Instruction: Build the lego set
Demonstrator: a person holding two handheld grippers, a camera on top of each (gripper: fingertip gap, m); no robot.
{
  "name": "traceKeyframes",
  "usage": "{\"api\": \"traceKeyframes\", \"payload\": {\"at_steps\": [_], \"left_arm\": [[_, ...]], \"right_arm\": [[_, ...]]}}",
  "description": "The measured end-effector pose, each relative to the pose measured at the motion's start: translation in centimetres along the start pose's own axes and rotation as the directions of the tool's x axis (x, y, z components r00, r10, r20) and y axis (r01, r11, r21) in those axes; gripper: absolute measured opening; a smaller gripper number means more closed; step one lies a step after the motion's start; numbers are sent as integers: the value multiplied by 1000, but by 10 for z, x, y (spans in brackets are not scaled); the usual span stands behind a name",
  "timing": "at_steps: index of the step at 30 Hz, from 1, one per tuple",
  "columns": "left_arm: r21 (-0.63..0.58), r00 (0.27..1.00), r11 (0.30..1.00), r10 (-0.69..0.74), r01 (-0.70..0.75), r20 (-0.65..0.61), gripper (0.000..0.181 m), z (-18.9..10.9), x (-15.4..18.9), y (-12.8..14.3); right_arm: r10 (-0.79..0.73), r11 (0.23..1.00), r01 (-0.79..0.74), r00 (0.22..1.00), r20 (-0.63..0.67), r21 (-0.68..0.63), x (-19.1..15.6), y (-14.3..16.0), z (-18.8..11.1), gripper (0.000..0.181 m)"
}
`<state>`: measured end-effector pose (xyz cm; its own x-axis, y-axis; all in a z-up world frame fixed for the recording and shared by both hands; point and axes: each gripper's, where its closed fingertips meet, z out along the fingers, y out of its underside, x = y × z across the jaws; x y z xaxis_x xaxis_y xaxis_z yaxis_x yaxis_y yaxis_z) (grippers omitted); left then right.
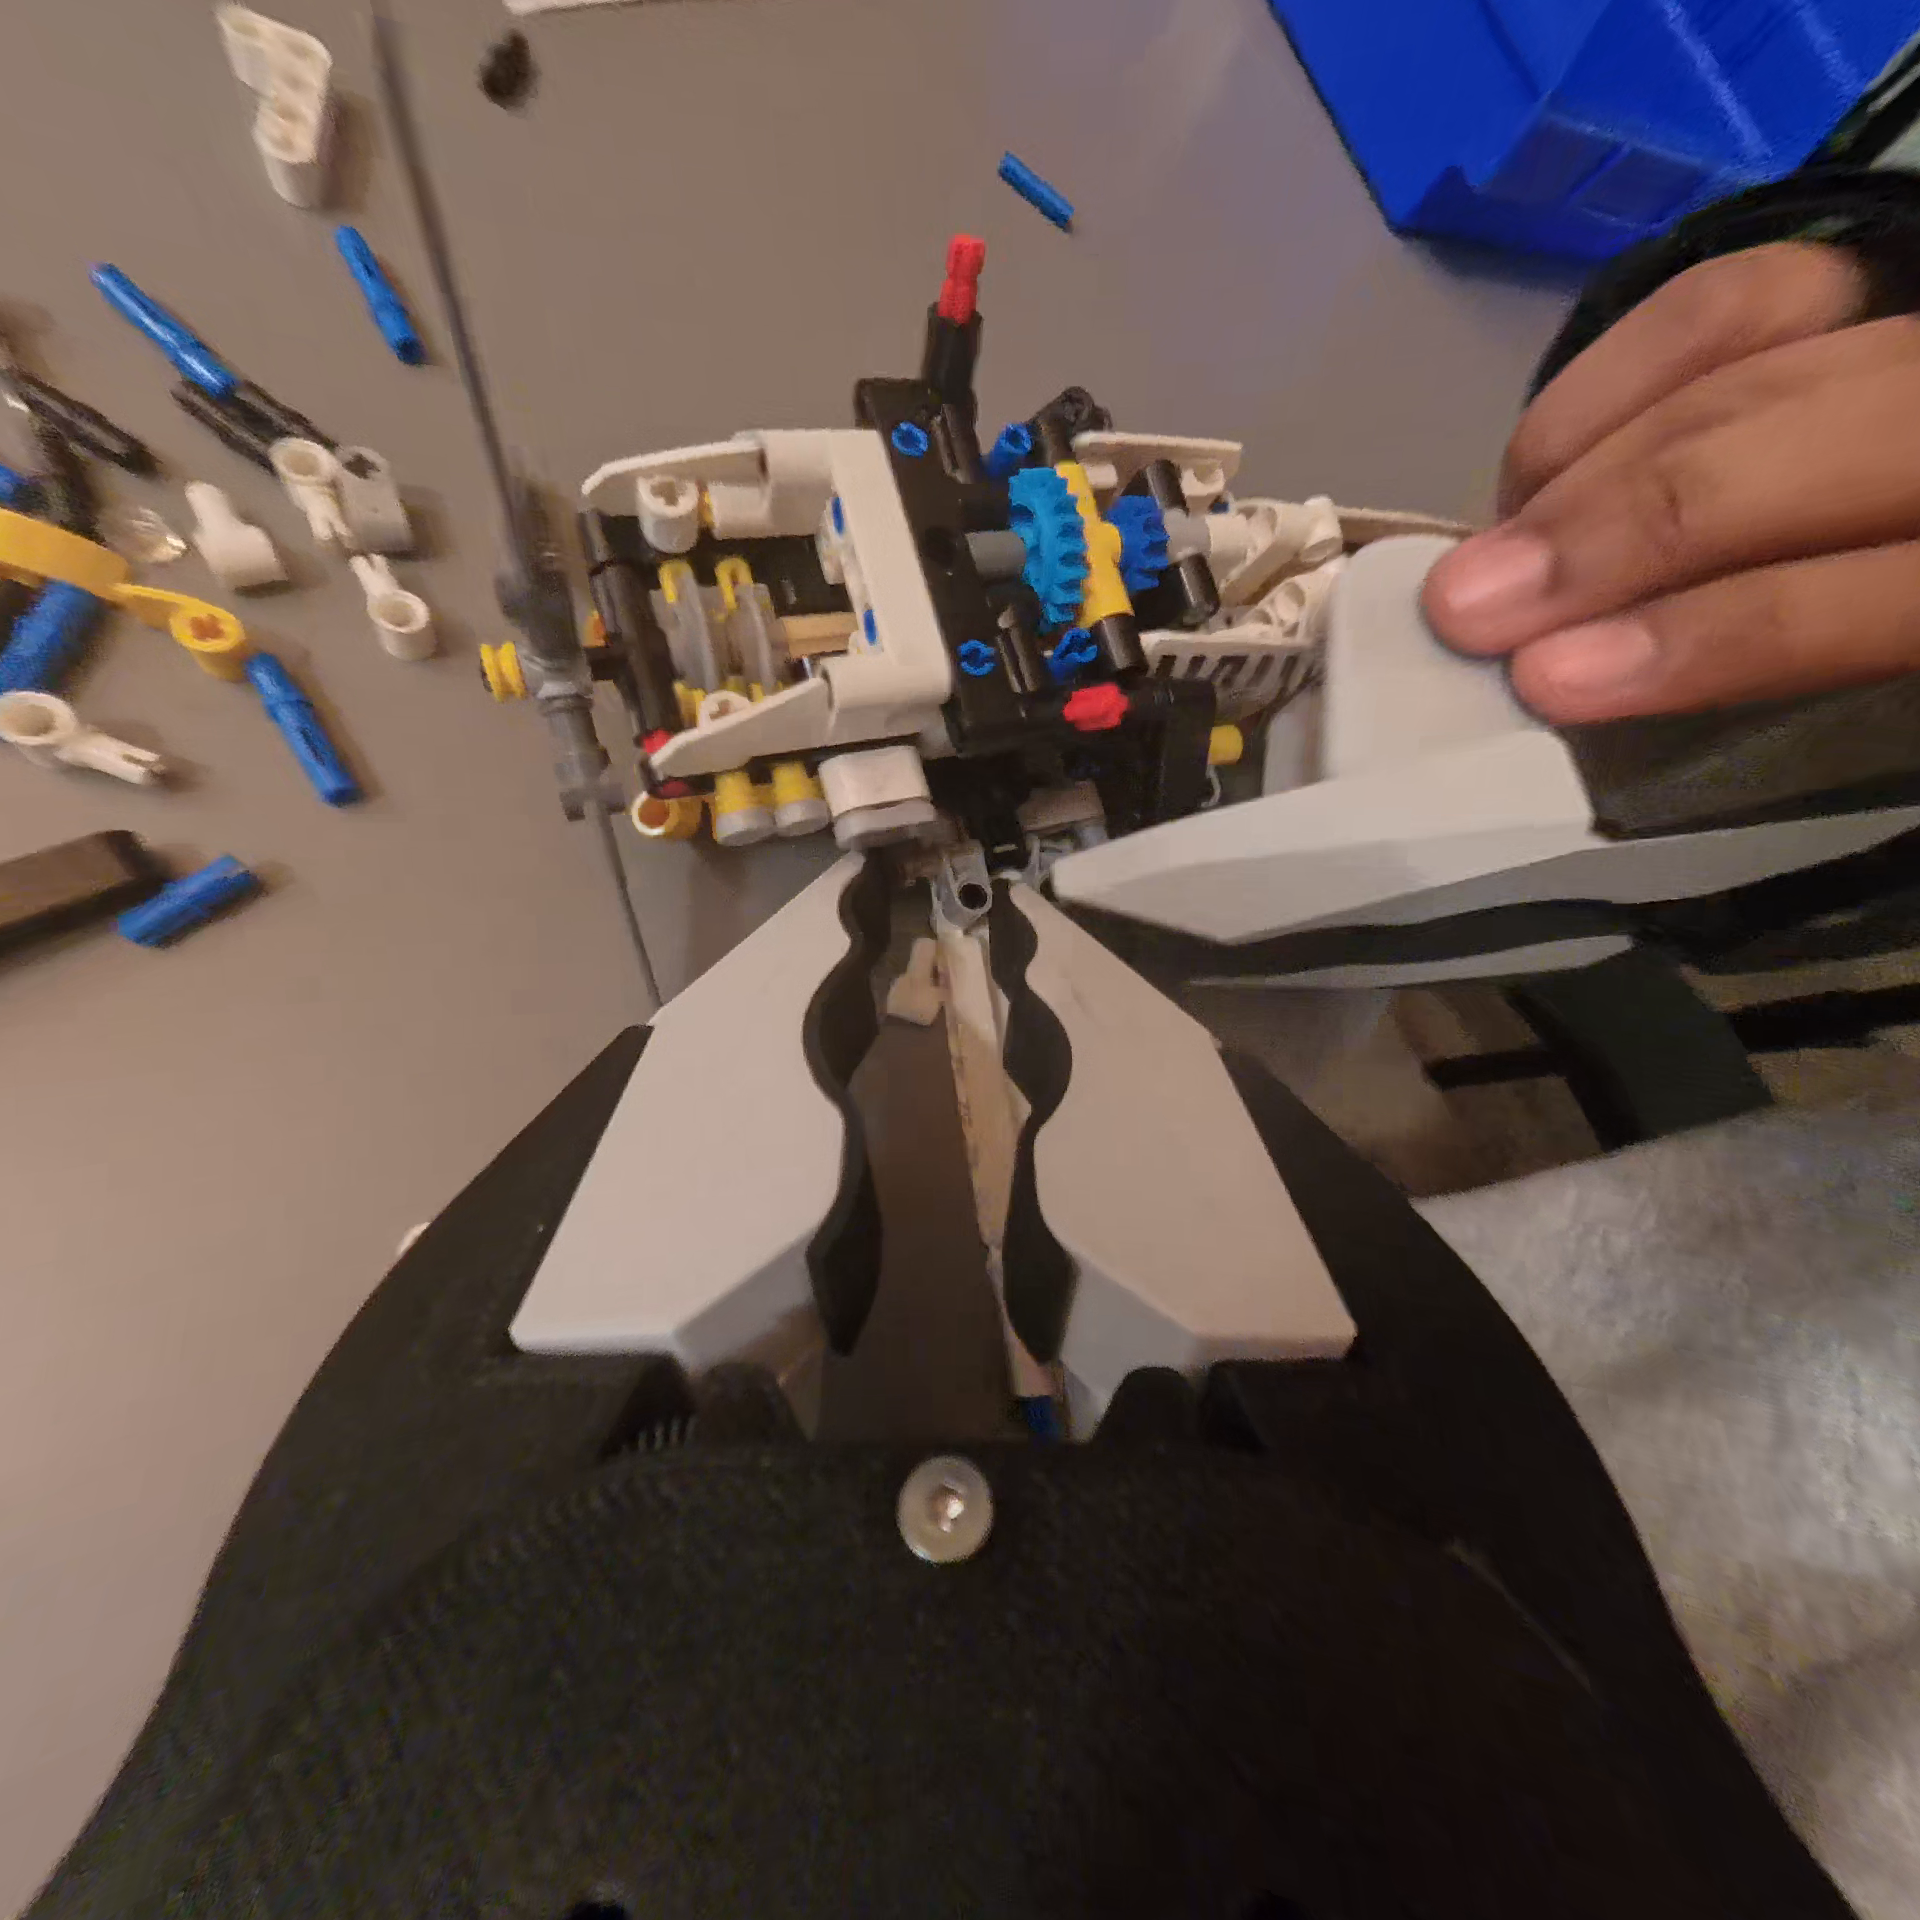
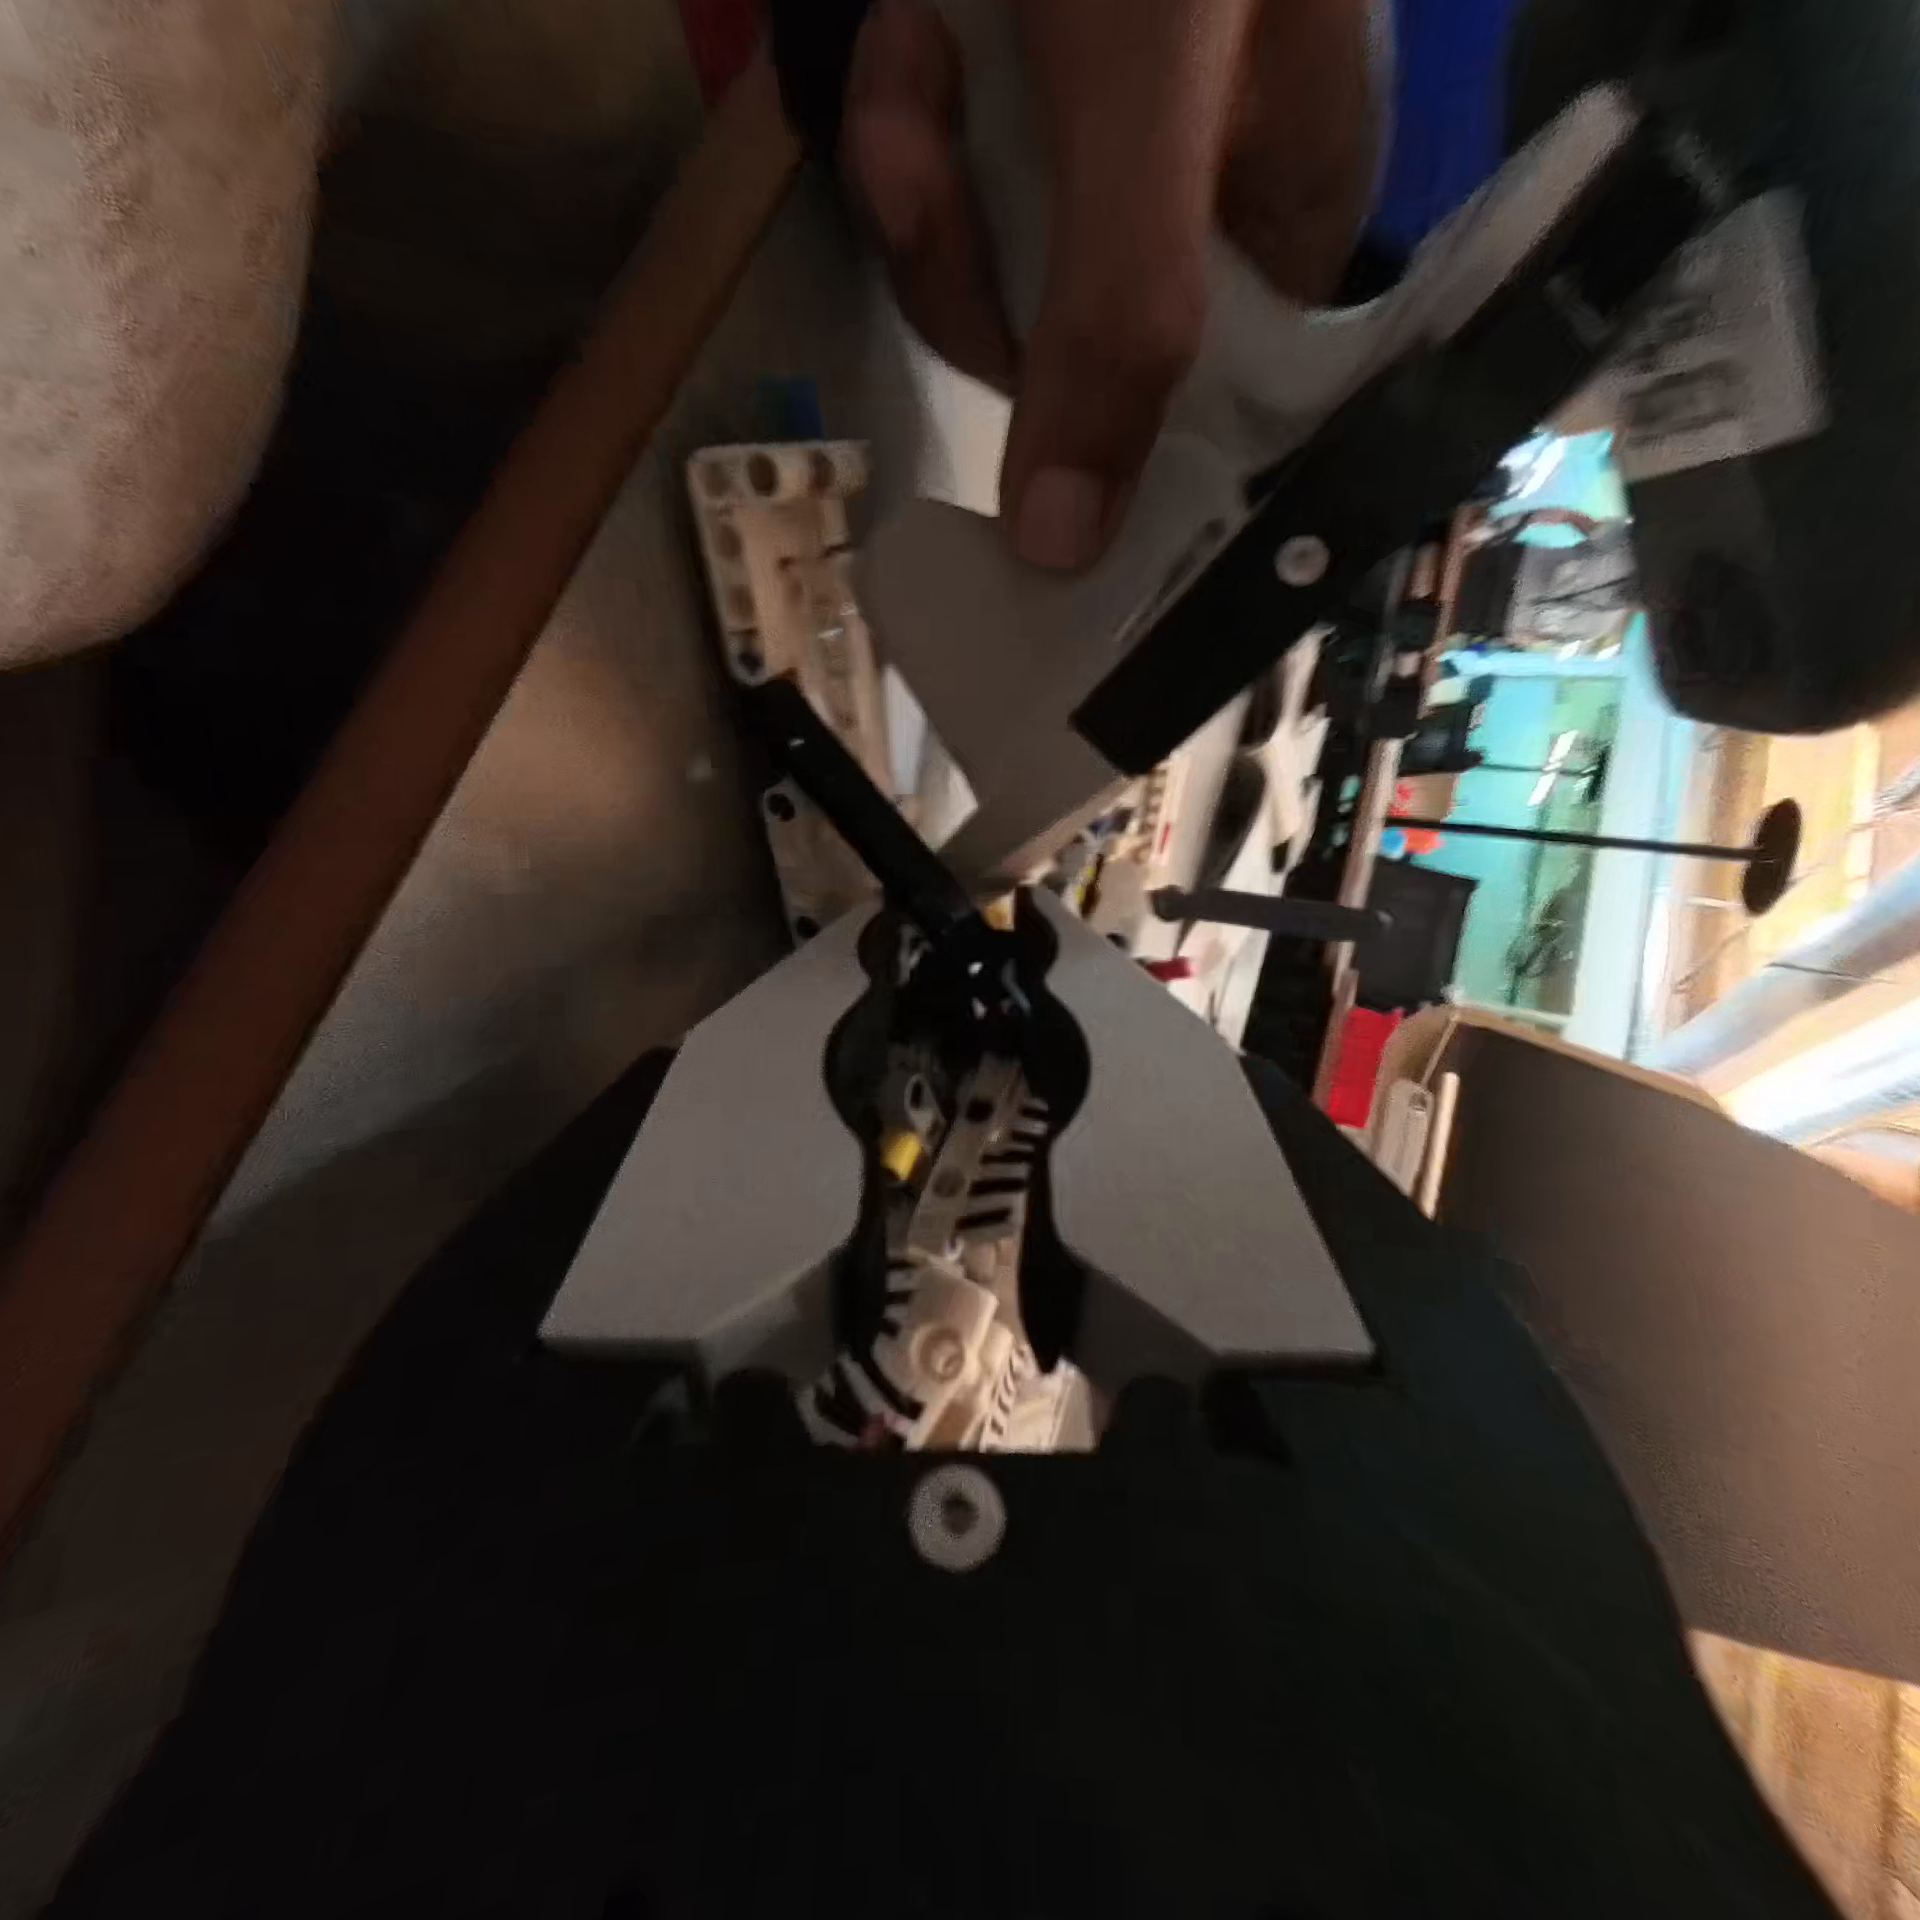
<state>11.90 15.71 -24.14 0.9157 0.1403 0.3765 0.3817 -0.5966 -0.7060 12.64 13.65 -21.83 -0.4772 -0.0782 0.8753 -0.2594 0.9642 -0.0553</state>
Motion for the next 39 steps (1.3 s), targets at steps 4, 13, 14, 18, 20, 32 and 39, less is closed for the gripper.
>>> {"api": "traceKeyframes", "payload": {"at_steps": [4, 13, 14, 18, 20, 32, 39], "left_arm": [[25, 1000, 1000, -19, 19, 2, 19, -5, -6, -7], [12, 1000, 1000, -13, 13, -5, 18, -3, -7, -8], [11, 1000, 1000, -16, 16, -6, 18, -3, -7, -8], [-2, 1000, 1000, -5, 5, -5, 18, -2, -6, -6], [-10, 1000, 1000, -7, 7, 0, 19, -1, -7, -5], [-23, 1000, 1000, -10, 10, 3, 19, 0, -10, -5], [-42, 998, 997, 59, -59, 2, 19, 2, -10, -7]], "right_arm": [[-115, 993, 111, 983, -143, -35, 12, 10, -3, 17], [-106, 991, 90, 979, -174, -99, 13, 19, -11, 26], [-121, 989, 104, 977, -176, -102, 13, 19, -9, 27], [-152, 984, 134, 974, -169, -113, 9, 21, -2, 28], [-187, 978, 169, 968, -166, -119, 8, 22, 1, 28], [-328, 943, 312, 931, -161, -115, 9, 23, 9, 23], [-394, 919, 391, 902, -179, -50, 12, 18, 14, 11]]}}
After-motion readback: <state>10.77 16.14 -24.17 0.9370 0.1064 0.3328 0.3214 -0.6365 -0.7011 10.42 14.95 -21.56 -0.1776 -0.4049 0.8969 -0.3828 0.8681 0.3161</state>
